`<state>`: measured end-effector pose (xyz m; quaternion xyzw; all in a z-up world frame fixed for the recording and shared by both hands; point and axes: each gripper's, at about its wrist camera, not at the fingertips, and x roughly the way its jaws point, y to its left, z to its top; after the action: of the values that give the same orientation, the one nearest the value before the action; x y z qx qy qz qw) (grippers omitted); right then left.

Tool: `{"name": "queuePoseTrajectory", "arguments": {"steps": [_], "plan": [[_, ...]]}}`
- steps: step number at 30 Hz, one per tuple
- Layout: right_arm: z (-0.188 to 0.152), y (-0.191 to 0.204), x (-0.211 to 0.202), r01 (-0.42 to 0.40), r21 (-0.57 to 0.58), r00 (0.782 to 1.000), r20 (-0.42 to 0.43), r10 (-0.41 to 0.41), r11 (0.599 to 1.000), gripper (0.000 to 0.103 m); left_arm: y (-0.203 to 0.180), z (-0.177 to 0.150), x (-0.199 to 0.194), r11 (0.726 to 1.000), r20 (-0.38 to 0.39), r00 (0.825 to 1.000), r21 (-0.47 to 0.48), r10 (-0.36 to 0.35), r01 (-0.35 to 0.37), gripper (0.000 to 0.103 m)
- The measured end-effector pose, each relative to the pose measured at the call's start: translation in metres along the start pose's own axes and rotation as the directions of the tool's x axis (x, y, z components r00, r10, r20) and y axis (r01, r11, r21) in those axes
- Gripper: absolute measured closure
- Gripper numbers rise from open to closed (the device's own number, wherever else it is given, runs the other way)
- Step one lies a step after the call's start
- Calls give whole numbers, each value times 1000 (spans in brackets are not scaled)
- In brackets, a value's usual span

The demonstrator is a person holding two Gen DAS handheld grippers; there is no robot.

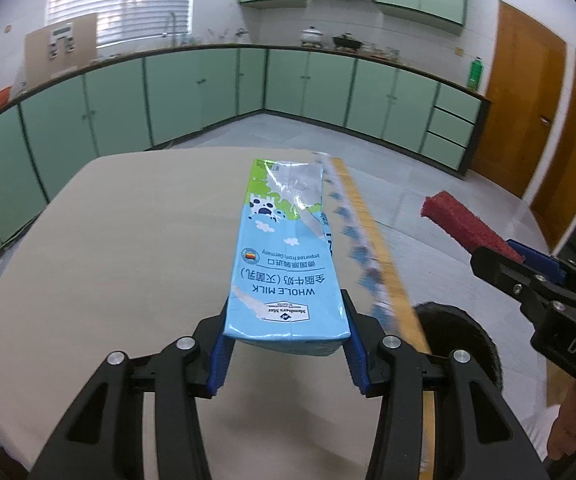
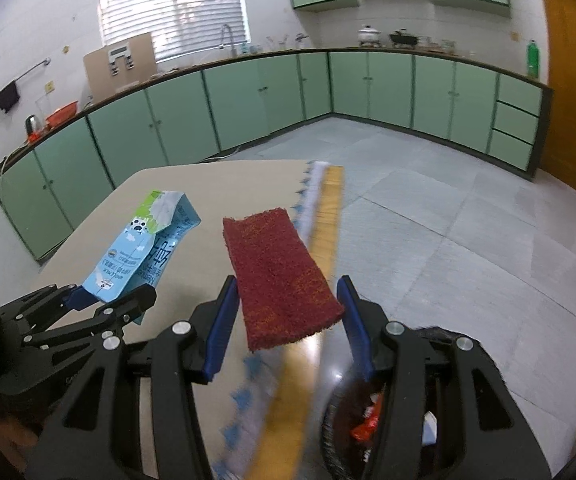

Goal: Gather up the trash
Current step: 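Carry the blue milk carton and red scouring pad over the black bin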

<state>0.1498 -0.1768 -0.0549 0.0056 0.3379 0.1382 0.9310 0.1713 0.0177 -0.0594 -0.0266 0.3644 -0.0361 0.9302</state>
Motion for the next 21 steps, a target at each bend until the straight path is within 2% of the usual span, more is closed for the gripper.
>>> {"name": "queuePoseTrajectory", "arguments": {"steps": [13, 21], "plan": [[-42, -88, -63, 155, 109, 987, 13, -157, 982, 54, -101, -21, -5, 980, -32, 988, 125, -151, 154, 55], [-65, -120, -80, 218, 168, 975, 0, -221, 962, 54, -149, -34, 3, 958, -68, 974, 177, -215, 224, 55]]}}
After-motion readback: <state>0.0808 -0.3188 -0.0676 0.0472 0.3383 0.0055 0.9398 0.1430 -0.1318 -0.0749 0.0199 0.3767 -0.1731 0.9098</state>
